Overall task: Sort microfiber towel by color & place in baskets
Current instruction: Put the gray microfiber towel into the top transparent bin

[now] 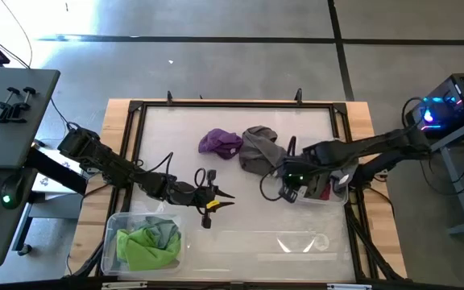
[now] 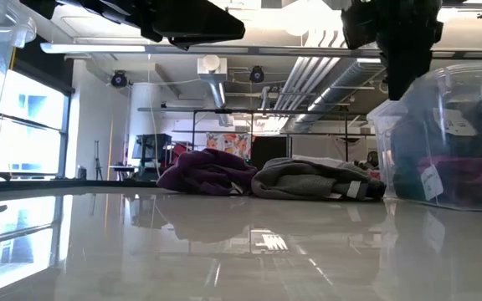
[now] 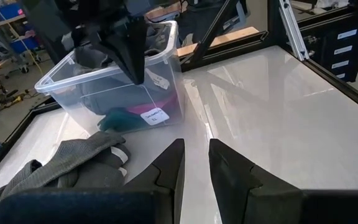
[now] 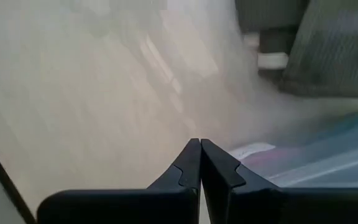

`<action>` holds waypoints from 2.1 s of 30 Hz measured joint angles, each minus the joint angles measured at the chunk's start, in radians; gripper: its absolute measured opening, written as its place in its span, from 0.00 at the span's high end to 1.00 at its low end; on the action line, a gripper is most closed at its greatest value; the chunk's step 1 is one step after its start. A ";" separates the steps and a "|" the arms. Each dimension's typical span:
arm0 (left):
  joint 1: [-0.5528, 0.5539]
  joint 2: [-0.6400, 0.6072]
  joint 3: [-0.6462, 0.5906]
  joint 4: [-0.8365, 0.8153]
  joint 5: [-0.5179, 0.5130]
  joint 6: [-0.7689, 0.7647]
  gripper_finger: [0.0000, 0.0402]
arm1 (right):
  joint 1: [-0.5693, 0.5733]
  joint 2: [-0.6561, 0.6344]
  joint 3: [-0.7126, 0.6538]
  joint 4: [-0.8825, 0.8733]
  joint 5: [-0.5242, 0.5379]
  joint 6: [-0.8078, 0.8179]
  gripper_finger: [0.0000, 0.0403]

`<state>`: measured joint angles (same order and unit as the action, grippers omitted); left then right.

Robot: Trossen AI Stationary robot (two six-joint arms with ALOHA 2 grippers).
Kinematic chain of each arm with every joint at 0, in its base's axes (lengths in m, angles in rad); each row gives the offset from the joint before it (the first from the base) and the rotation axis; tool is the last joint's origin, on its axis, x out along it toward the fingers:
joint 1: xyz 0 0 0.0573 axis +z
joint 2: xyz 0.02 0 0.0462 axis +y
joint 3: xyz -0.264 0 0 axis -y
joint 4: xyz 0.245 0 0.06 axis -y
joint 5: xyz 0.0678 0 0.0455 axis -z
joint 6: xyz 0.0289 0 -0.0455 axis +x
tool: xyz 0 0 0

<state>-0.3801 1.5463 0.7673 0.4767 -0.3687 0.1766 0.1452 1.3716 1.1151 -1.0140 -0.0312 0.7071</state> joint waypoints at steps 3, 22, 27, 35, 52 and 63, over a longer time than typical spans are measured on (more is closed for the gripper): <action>0.000 0.000 0.000 0.000 0.000 0.000 0.85 | 0.008 0.010 0.014 -0.049 -0.011 0.002 1.00; 0.000 0.000 0.000 -0.009 -0.001 -0.009 0.85 | 0.056 0.071 0.021 0.372 0.533 -0.302 0.95; -0.007 -0.016 0.000 -0.080 -0.116 -0.019 0.85 | -0.068 0.178 0.002 0.458 0.507 -0.381 0.75; -0.046 -0.120 0.001 -0.393 -0.442 -0.098 0.85 | -0.289 0.342 0.002 0.530 0.329 -0.509 0.39; 0.187 -0.057 -0.002 -0.279 -0.198 -0.065 0.85 | -0.400 0.565 0.010 0.546 0.083 -0.595 0.43; 0.200 -0.186 -0.001 -0.417 -0.311 -0.013 0.85 | -0.291 0.530 0.003 0.503 0.167 -0.529 0.95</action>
<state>-0.1800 1.3599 0.7662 0.0601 -0.6801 0.1637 -0.1454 1.9015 1.1177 -0.5106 0.1362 0.1784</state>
